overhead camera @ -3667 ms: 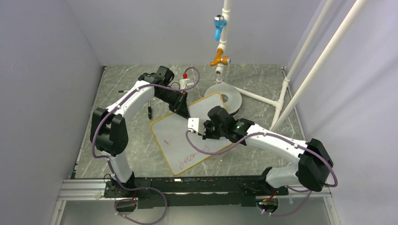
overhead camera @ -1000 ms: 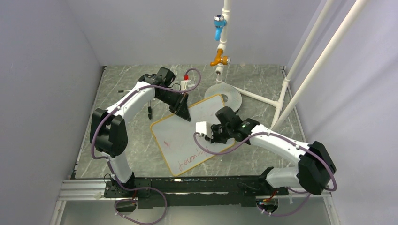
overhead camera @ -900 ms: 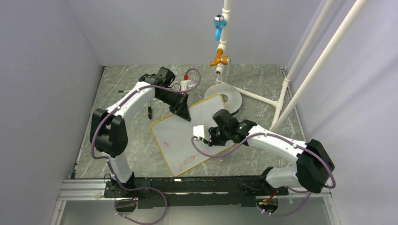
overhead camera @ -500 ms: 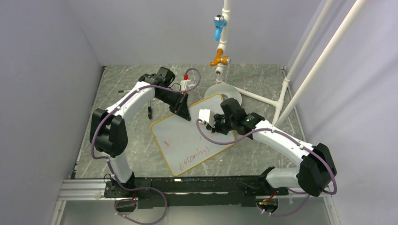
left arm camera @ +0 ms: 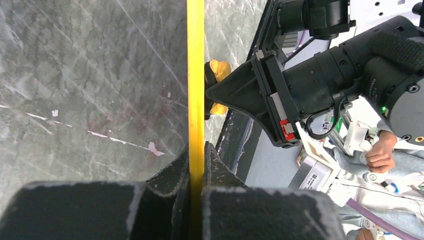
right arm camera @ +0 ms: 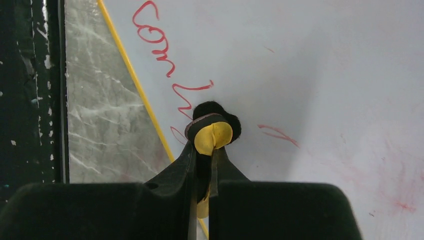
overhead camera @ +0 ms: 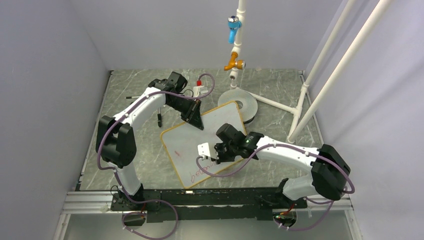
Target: Erase the whiteboard
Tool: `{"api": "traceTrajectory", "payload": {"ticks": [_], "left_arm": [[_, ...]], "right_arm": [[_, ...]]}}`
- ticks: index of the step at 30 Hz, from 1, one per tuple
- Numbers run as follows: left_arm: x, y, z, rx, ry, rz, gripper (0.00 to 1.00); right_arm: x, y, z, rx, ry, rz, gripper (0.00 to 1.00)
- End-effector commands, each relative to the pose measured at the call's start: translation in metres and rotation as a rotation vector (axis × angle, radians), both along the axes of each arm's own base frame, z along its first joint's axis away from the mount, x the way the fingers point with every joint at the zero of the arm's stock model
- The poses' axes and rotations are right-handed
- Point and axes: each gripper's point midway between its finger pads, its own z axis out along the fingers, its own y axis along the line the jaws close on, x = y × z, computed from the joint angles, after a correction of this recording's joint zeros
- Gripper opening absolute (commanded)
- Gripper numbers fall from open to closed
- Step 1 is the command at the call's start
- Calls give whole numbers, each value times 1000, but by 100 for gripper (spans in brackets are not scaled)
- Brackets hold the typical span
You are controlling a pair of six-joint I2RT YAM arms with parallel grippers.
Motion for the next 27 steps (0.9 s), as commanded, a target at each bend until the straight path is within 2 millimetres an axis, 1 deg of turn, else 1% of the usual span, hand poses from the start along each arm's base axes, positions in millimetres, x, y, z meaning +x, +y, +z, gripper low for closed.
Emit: {"api": "traceTrajectory", "payload": {"ticks": [1, 3, 4, 6, 9, 12, 14, 17, 19, 20, 22, 23, 24, 27], "left_arm": [[-16, -7, 34, -109, -20, -51, 0], [-16, -7, 35, -111, -19, -50, 0], [-16, -7, 35, -112, -19, -51, 0], [-16, -7, 35, -112, -18, -50, 0], [-16, -7, 34, -109, -17, -50, 0], [-16, -7, 34, -107, -17, -50, 0], [-16, -7, 33, -106, -16, -50, 0], [-15, -7, 33, -105, -17, -49, 0], [-16, -6, 34, -106, -19, -50, 0], [-16, -6, 34, -106, -20, -51, 0], [-17, -6, 35, -108, -21, -50, 0], [-17, -6, 34, -108, -22, -49, 0], [-17, -6, 34, -107, -20, -49, 0], [-16, -7, 34, -109, -16, -50, 0]], "right_arm": [[49, 14, 53, 132, -109, -159, 0], [70, 11, 79, 201, -141, -232, 0], [77, 8, 87, 216, -163, -262, 0], [82, 7, 92, 230, -173, -287, 0], [74, 6, 76, 207, -141, -264, 0], [52, 4, 49, 137, -126, -158, 0], [33, 2, 31, 94, -91, -84, 0], [6, 4, 11, 39, -39, 6, 0], [4, 6, 6, 23, -41, 6, 0], [8, 8, 6, 19, -45, -14, 0], [20, 13, 16, 45, -63, -69, 0], [30, 15, 25, 72, -78, -107, 0], [44, 13, 36, 106, -95, -158, 0], [85, 2, 75, 212, -119, -296, 0]]}}
